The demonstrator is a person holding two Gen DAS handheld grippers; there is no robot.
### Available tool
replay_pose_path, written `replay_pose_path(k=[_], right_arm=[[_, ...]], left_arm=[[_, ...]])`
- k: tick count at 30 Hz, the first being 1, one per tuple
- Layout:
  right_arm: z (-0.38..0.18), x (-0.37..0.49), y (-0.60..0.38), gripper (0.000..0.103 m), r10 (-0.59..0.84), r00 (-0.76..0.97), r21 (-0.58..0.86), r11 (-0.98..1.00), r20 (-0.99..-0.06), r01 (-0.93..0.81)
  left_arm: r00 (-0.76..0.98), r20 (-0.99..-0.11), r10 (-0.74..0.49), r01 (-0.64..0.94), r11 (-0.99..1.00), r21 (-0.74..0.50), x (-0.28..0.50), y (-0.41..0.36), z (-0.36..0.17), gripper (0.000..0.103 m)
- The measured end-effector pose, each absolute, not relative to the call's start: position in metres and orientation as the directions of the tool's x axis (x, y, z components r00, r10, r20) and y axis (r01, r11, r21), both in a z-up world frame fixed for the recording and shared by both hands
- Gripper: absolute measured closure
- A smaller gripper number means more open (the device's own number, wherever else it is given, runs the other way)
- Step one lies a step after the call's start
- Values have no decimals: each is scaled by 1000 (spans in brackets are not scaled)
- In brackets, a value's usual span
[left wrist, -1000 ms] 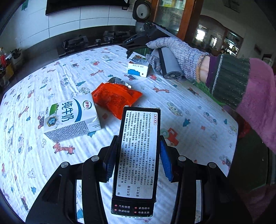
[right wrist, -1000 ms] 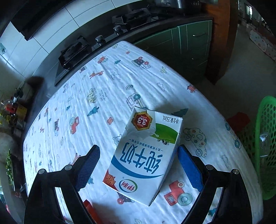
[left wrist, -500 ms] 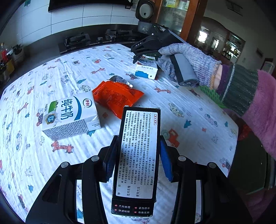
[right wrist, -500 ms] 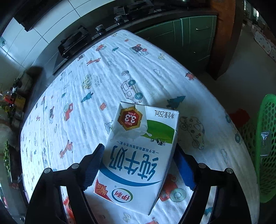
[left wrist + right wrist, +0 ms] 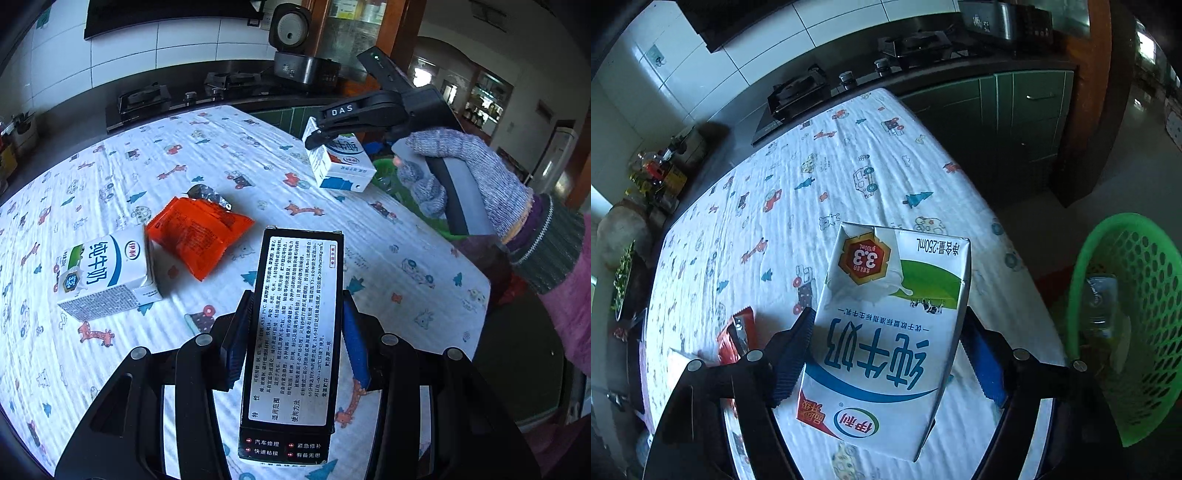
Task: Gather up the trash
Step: 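Grasp the white milk carton with the right gripper while the left holds the card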
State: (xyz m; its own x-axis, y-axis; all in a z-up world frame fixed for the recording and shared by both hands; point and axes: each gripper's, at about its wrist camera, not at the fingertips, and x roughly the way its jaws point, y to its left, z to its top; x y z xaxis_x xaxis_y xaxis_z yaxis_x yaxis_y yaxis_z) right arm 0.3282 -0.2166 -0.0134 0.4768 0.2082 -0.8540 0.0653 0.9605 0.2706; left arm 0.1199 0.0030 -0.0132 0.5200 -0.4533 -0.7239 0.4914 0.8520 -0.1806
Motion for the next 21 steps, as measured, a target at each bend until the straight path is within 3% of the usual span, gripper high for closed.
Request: replay_pose_path(k=[21], right_arm=[[-15, 223, -400, 28, 26, 568, 119, 985, -822, 127]], left_arm=[[502, -720, -480, 549, 820, -164, 129, -112, 10, 58]])
